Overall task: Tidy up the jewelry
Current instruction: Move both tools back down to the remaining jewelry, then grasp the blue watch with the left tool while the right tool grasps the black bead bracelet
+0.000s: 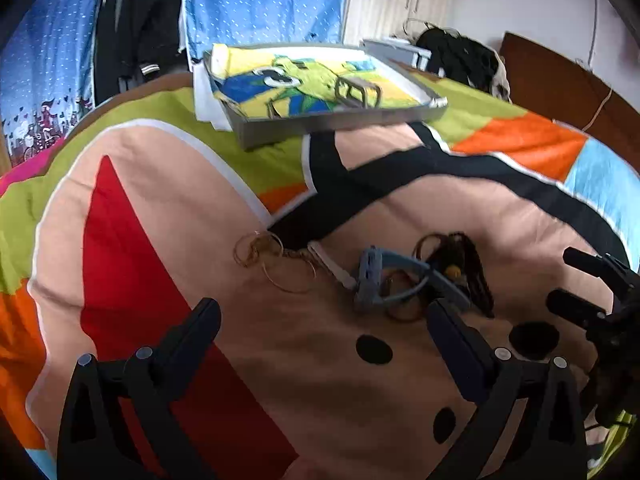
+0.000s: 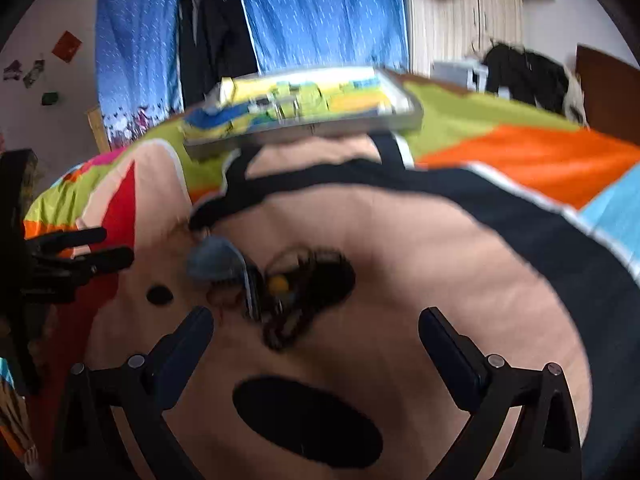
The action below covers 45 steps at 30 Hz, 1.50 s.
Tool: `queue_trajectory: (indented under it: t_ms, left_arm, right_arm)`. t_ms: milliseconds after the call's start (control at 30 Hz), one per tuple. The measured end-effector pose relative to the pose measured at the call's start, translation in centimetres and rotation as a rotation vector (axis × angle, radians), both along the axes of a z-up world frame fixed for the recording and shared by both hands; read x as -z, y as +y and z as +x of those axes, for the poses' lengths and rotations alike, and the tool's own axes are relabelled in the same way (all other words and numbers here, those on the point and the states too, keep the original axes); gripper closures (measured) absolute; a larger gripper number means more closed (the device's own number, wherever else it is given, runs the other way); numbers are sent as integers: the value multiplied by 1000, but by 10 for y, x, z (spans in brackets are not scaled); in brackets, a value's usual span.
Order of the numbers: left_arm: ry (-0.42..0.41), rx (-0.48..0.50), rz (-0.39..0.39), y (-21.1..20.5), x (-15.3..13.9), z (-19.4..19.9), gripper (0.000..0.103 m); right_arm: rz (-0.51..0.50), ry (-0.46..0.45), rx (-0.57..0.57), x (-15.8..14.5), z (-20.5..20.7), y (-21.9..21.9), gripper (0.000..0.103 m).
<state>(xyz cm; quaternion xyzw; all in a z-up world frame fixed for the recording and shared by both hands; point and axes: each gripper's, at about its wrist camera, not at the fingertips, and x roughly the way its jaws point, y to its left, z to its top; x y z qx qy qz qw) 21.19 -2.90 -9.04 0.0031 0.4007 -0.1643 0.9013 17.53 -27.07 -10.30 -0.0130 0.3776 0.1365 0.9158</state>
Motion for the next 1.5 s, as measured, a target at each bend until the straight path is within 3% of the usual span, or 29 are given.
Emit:
queue_trajectory:
  t_ms: [267,800,1000,1100,1167,1267,1367,1500]
  left_arm:
    - [47,44,39,-10,17,2,2]
    - [103,79,30,-28,29,36,2]
    - [100,70,-3,-29,31,53,3]
    - [103,78,-8,-31,32,61,14]
    - [112,91,-1,-35,33,65,33]
    - [136,114,7,-41,38,71,53]
    - [159,134,12,-47,44,74,65]
    - [173,142,42,-51,50,75,75]
  right_arm:
    - [-18,73,-2,25,3,-7,0]
    - [-36,71,-21,32,43,-5,1]
    - [-44,114,0,40,59,-8,22]
    - [-60,129,5,44,65,-8,29]
    - [-69,139,-2,46,68,-6,33]
    - [-79,143,-9,48,72,-3,39]
    - [-89,147,-8,50,75,-1,52]
    - [-87,157,0,52,80,-1,54]
